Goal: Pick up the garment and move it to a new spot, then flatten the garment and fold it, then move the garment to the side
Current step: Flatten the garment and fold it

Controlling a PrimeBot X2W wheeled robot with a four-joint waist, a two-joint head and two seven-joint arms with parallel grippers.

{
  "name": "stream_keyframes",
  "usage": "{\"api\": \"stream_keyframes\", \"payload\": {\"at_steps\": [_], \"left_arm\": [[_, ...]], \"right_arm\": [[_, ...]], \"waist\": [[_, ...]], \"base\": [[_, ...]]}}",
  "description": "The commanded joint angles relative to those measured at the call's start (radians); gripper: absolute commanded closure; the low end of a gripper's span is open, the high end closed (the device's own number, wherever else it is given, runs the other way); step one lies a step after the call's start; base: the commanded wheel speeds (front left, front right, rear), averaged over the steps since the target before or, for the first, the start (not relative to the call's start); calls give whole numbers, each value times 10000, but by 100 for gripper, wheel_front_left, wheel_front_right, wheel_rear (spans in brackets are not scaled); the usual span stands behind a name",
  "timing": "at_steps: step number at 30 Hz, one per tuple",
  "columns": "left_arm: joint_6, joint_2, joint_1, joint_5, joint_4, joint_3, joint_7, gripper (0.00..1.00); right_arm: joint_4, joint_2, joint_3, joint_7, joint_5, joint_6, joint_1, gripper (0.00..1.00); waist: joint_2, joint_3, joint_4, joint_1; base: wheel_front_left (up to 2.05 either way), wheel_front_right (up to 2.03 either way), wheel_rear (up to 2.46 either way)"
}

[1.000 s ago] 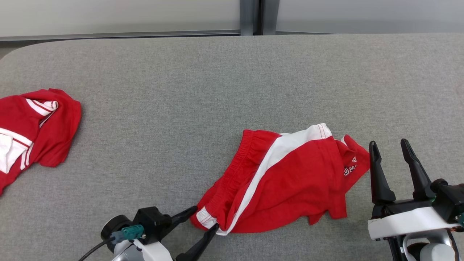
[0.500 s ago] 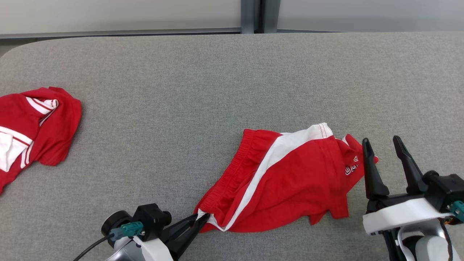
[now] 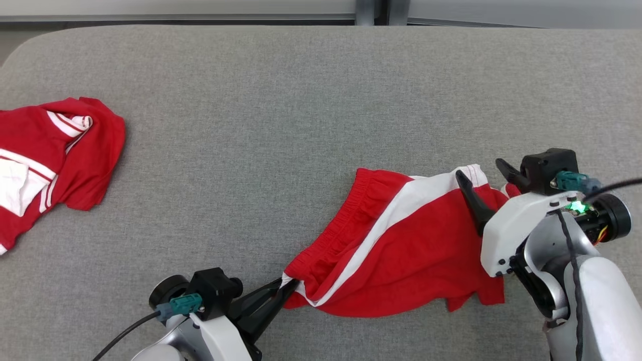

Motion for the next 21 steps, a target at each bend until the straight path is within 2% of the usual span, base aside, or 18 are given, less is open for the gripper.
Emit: {"api": "stream_keyframes", "payload": {"at_steps": [1, 5, 11, 12, 13, 14, 15, 16, 21], "left_arm": [[-15, 5, -233, -53, 79, -44, -131, 100], [-15, 14, -418, -152, 249, -195, -345, 100], [-15, 12, -666, -288, 465, -415, -619, 100], [-15, 11, -698, -294, 503, -448, -657, 100], [-15, 15, -728, -307, 541, -481, -692, 100], [-15, 22, -763, -344, 569, -508, -738, 100], [-15, 22, -763, -344, 569, -508, -738, 100], [-15, 34, -825, -380, 620, -550, -800, 100], [-15, 63, -936, -438, 725, -584, -951, 100]], "right_arm": [[23, -175, 34, 710, 106, -17, -185, 0], [-73, -394, 47, 2030, 305, -17, -417, 0], [-174, -554, 57, 3279, 826, -19, -615, 0], [-212, -576, 58, 3362, 942, -19, -655, 16], [-197, -548, 16, 3506, 1101, -19, -668, 64], [-188, -562, 15, 3645, 1187, -17, -669, 95], [-188, -562, 15, 3645, 1187, -17, -669, 95], [-206, -469, -62, 3912, 1518, -19, -634, 100], [-554, -520, 39, 3860, 1873, -14, -575, 100]], "waist": [[0, 131, 124, 0], [0, 289, 195, 0], [0, 432, 251, 0], [0, 444, 256, 0], [0, 448, 258, 0], [0, 456, 261, 0], [0, 456, 261, 0], [0, 485, 274, 0], [0, 550, 292, 0]], "base": [[0, 0, 0], [0, 0, 0], [0, 0, 0], [0, 0, 0], [0, 0, 0], [0, 0, 0], [0, 0, 0], [0, 0, 0], [0, 0, 0]]}}
